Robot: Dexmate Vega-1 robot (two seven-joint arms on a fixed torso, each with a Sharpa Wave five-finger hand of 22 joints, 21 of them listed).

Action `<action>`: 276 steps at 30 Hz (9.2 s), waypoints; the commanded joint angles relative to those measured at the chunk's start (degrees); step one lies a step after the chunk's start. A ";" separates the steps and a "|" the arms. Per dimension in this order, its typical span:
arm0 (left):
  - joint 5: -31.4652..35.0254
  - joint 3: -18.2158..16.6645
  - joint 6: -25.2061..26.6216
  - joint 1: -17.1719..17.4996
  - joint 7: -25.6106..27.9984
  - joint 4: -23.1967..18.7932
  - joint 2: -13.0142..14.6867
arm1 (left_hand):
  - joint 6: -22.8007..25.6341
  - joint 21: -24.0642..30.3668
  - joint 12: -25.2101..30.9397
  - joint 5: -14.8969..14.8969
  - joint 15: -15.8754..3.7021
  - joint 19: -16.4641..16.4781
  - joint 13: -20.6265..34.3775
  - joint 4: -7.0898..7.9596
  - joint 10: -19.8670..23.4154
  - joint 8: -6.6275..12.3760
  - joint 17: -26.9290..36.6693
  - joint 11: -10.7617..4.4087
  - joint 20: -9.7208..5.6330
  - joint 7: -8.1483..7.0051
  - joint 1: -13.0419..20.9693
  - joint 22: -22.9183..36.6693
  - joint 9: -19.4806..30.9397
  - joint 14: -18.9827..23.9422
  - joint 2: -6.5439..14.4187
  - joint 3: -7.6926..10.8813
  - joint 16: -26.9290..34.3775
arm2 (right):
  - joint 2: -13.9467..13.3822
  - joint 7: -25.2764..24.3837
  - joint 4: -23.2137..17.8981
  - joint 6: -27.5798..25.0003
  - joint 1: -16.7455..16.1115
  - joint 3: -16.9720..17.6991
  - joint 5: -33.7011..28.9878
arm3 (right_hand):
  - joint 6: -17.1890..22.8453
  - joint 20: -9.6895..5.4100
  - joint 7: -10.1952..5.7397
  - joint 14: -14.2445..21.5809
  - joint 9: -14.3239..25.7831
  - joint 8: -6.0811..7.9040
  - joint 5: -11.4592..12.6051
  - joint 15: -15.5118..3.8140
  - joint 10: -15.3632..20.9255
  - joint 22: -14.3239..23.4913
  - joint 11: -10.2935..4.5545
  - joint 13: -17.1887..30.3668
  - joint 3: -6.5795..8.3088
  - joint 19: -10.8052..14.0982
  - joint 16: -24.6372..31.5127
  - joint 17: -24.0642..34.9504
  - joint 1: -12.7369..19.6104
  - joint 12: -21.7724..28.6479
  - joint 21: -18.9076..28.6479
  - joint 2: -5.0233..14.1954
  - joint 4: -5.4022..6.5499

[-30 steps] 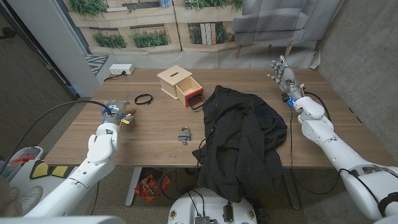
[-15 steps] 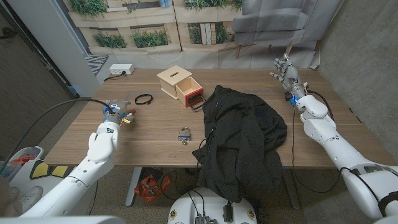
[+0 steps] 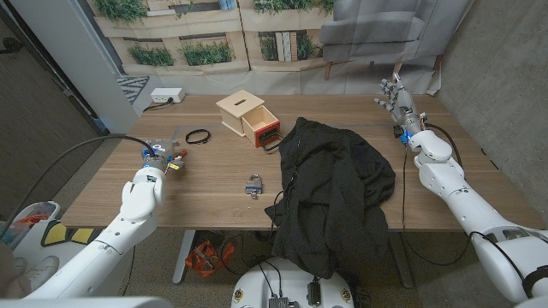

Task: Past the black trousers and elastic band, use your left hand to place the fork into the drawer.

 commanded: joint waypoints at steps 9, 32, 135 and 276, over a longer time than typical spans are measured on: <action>-1.17 0.24 0.51 -0.35 -0.16 1.00 -0.76 | 0.53 0.02 0.04 0.16 -2.24 -0.31 0.26 0.42 1.33 -0.03 0.06 0.09 0.35 0.05 -0.19 0.19 0.18 0.97 -0.07 -0.58 0.02 | -0.71 -1.83 -2.38 -1.59 -0.76 -0.29 -0.61 | 0.33 -0.18 -0.07 0.21 0.23 0.05 0.22 -2.30 0.56 0.05 -0.10 0.07 0.13 0.17 -0.03 0.15 0.07 0.13 -0.33 0.49 -0.22; -3.08 0.01 1.57 0.25 2.32 1.59 -2.31 | 3.35 0.45 0.61 0.17 -3.45 0.85 -0.55 1.29 7.23 0.71 0.11 1.22 -0.34 0.08 -2.31 0.23 0.17 4.10 -0.01 -2.10 1.13 | -1.14 -3.27 -2.95 -2.63 -0.35 -1.24 -1.69 | 0.47 -0.37 -0.20 0.34 0.22 -0.04 0.24 -2.55 0.66 0.08 -0.22 0.07 0.19 -0.58 -0.19 0.12 0.16 -0.01 -0.79 0.65 -0.31; -2.10 -1.21 2.13 1.87 9.91 -4.87 -5.18 | 7.13 0.60 9.39 1.49 -8.97 3.93 4.44 -0.39 23.20 -0.66 2.39 -0.41 0.03 0.53 16.91 0.19 0.52 13.61 4.76 1.23 3.70 | 0.54 -3.79 0.55 -1.65 1.45 -1.59 -1.59 | 0.75 -0.74 -0.21 0.38 0.22 -0.43 0.19 -2.81 0.98 0.13 -0.27 0.10 0.86 -0.90 -0.94 -0.04 1.44 -0.48 -0.96 1.48 -1.25; -6.47 1.13 -10.88 -7.68 34.21 -1.93 -17.57 | 7.17 0.62 11.55 1.73 -9.45 4.73 5.41 0.06 22.23 -0.77 3.86 -0.34 0.15 0.78 17.97 0.23 0.56 16.02 5.09 0.34 4.32 | -1.23 -2.43 -4.19 -1.60 -2.12 -0.21 -0.17 | 0.51 -0.86 -0.10 -0.14 0.22 -0.68 -0.15 -2.52 0.19 0.11 0.17 0.06 0.84 -3.50 -1.31 0.07 1.15 -0.80 -1.14 1.54 -1.78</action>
